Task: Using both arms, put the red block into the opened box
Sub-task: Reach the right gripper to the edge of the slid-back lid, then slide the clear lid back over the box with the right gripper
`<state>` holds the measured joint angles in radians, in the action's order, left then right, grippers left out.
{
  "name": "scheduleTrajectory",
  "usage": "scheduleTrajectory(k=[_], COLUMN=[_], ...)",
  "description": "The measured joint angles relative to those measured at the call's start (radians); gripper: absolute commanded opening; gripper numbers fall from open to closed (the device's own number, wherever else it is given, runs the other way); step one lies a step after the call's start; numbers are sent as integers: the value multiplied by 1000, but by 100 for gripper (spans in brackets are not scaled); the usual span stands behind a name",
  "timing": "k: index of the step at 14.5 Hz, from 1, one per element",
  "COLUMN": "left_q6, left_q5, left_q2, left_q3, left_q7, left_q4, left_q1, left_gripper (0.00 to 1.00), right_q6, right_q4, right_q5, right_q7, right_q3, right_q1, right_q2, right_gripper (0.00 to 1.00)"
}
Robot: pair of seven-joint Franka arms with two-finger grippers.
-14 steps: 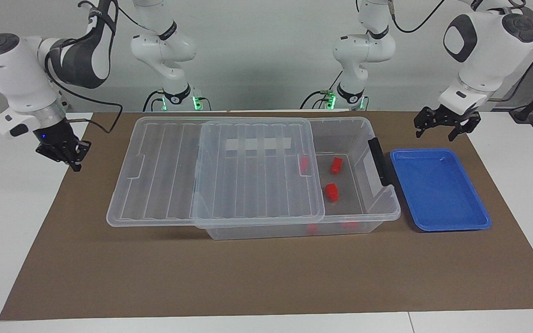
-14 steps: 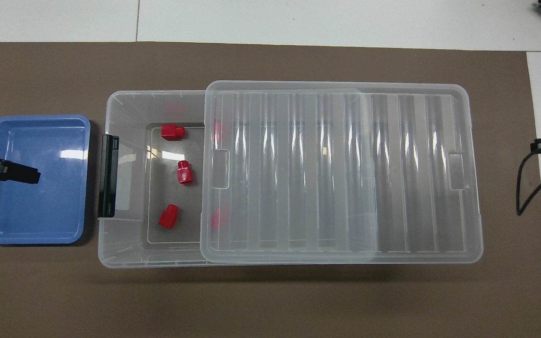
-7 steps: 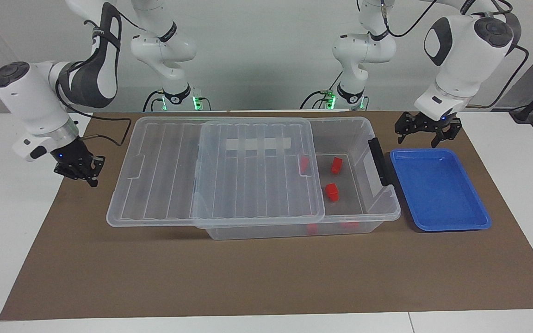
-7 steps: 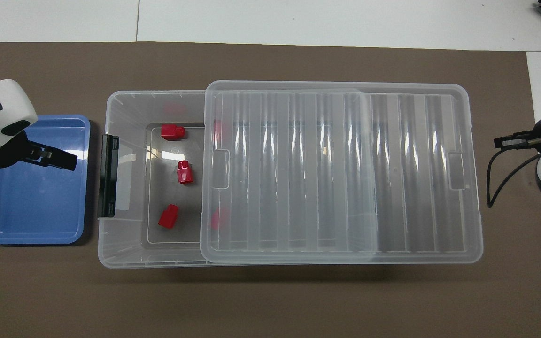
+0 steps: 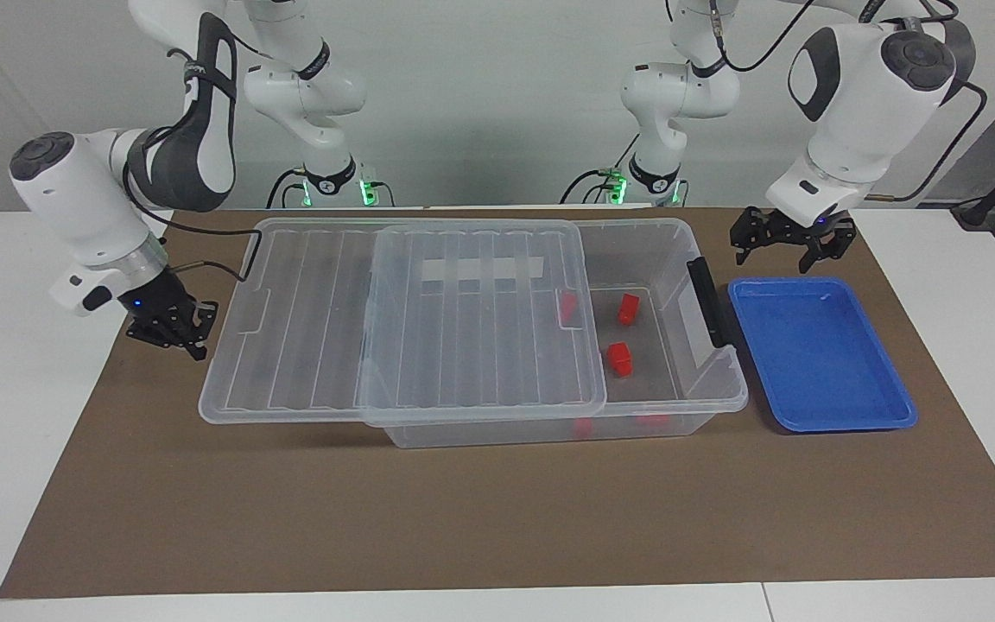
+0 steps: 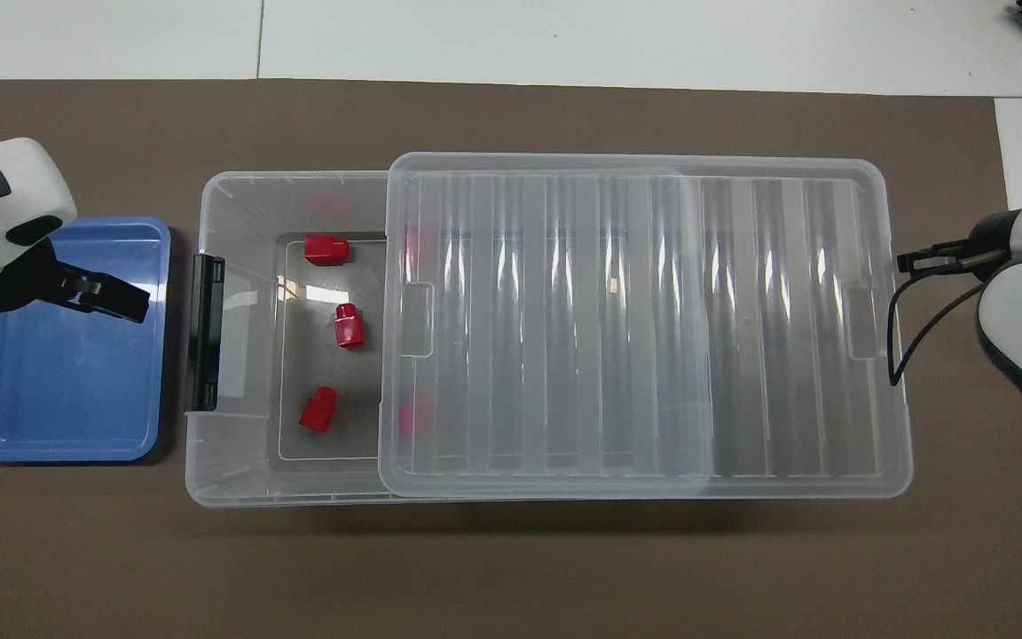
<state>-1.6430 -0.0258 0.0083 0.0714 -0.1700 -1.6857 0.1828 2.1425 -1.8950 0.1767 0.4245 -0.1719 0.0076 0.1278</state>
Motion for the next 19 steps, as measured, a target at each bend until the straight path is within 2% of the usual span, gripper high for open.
scheduleTrajectory(k=[8, 15, 19], left_q6=[0, 1, 1], left_q5=[0, 0, 0], left_q2=[-8, -12, -14], left_q3=[-1, 12, 13], left_q7=[0, 0, 0], left_q4=[6, 6, 6], left_q1=[0, -5, -5], left_gripper=[100, 100, 100], right_q6=[2, 2, 2], right_q4=[4, 4, 4], right_q5=[2, 2, 2], right_q7=[-11, -135, -183], right_q3=[11, 17, 28], right_q1=[48, 118, 122], right_q2=[0, 0, 0], right_gripper=[0, 0, 0])
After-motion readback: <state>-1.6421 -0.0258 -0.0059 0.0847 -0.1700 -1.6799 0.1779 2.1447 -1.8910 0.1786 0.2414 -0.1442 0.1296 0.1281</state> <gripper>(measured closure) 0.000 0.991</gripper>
